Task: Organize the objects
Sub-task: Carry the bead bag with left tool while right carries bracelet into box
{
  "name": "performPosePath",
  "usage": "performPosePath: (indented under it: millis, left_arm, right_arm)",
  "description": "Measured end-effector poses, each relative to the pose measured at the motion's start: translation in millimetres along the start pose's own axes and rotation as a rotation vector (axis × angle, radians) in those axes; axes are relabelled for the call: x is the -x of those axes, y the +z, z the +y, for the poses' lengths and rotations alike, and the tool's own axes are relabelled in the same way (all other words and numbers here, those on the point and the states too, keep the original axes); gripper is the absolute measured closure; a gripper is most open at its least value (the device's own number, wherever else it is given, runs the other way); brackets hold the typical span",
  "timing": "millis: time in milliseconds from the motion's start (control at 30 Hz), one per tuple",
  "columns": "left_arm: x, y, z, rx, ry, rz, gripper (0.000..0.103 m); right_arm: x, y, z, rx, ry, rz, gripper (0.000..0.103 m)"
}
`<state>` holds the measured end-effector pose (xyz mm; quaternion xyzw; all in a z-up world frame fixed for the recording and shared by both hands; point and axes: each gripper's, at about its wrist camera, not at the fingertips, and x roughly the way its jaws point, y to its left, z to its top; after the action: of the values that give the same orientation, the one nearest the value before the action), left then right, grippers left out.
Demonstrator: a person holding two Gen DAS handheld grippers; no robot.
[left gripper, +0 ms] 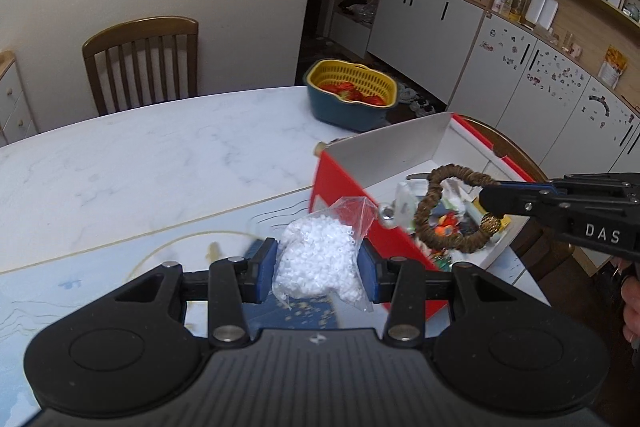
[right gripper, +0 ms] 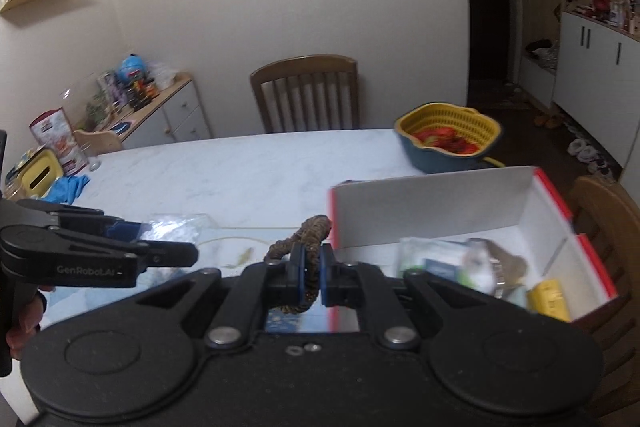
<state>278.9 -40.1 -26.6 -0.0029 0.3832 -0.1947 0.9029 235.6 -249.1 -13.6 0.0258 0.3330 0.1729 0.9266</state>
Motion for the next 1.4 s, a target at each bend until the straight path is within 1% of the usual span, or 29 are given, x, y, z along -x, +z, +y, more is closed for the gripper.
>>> performPosePath:
  millis: [267, 433, 667, 867, 1000, 1133, 1300, 1400]
  left_arm:
    - [-29, 13, -45, -0.02, -0.005, 0.012, 0.061]
    - [-53, 20, -69, -0.032, -0.013, 0.033, 0.061]
    - [-86, 26, -106, -0.074, -0.024, 0.068, 0.061]
    - [-115, 27, -131, -0.103, -0.008, 0.091, 0.061]
    - [-132, 31, -142, -0.116, 0.001, 0.109, 0.061]
    - [-147, 36, -145, -0.111, 0.013, 0.124, 0.061]
    - [-163, 44, -148, -0.112, 0.021, 0.133, 0.061]
    - [-171, 46, -149, -0.114, 0.023, 0.143, 0.061]
  right_arm:
    - [10, -1, -58, -0.033, -0.036, -0.011, 0.098]
    - [12, -4, -92, -0.049, -0.056, -0.01, 0.098]
    - [7, -6, -136, -0.07, -0.095, -0.004, 0.098]
    - [-6, -7, -167, -0.091, -0.108, 0.009, 0.098]
    - [-21, -8, -178, -0.094, -0.096, 0.035, 0.098]
    - [-34, -10, -183, -0.087, -0.064, 0.064, 0.098]
    - [-50, -19, -184, -0.047, -0.021, 0.149, 0.098]
    - [-61, -24, -184, -0.007, -0.02, 0.2, 0.097]
